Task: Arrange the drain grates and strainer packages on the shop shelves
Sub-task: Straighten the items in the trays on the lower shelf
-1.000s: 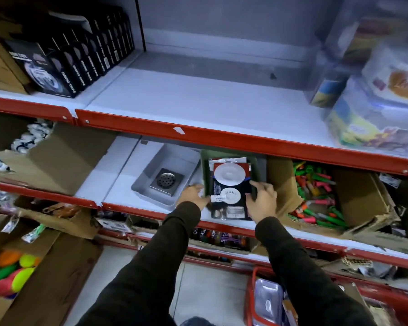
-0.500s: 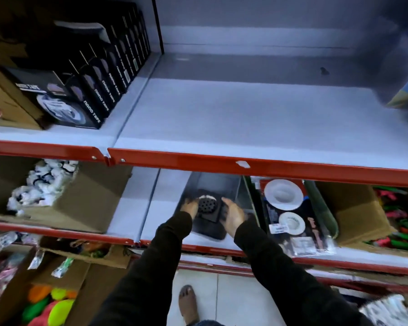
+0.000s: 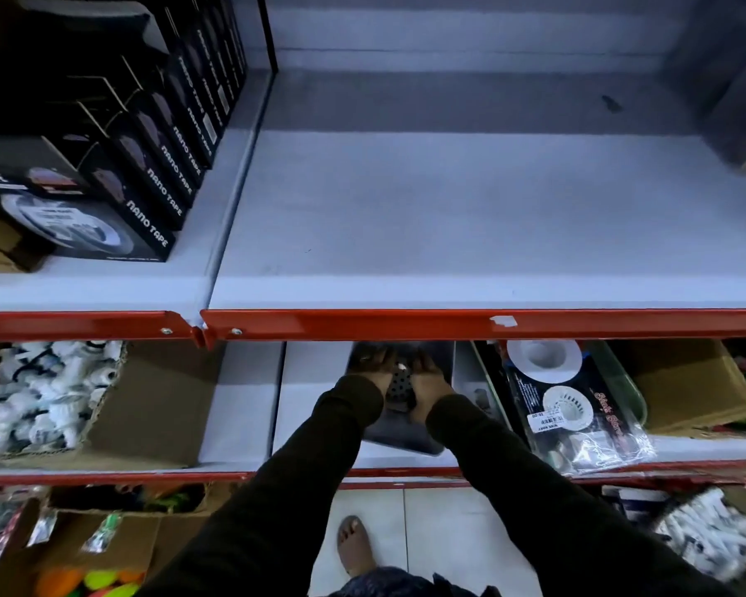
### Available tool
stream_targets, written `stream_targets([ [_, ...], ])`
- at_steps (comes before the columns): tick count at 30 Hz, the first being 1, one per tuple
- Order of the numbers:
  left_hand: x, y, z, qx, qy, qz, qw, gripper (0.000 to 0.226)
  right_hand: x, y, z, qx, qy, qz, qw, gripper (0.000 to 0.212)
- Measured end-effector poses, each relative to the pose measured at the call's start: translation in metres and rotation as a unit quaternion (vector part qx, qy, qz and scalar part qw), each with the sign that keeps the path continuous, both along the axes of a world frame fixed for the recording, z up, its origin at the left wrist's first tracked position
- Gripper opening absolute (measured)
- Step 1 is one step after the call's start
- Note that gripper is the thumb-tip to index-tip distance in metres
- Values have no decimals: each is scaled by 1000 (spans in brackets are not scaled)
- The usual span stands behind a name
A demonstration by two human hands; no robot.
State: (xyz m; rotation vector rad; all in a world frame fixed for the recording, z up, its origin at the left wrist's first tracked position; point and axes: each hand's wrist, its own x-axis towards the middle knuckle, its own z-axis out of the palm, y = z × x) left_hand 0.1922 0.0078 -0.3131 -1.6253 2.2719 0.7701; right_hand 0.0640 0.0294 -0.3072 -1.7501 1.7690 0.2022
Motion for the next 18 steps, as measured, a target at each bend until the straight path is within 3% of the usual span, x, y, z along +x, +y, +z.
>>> stream_targets([
  [4, 4, -11, 4, 12, 15, -32, 999, 65, -3, -1, -6, -10, 45, 30, 998, 90],
  [9, 4, -9, 4, -21, -34, -89, 995, 97, -5, 0, -1, -27, 85, 63, 994, 91],
  [11, 2, -3, 6, -41, -25, -63, 997, 103, -11, 2, 4, -33, 43, 39, 998, 89],
  [14, -12, 3, 24, -40, -24, -26, 999, 97, -37, 7, 22, -34, -52, -46, 997, 63],
  [18, -63, 18, 72, -53, 63, 63, 995, 71, -98, 20, 52, -163, -160, -169, 959, 53],
])
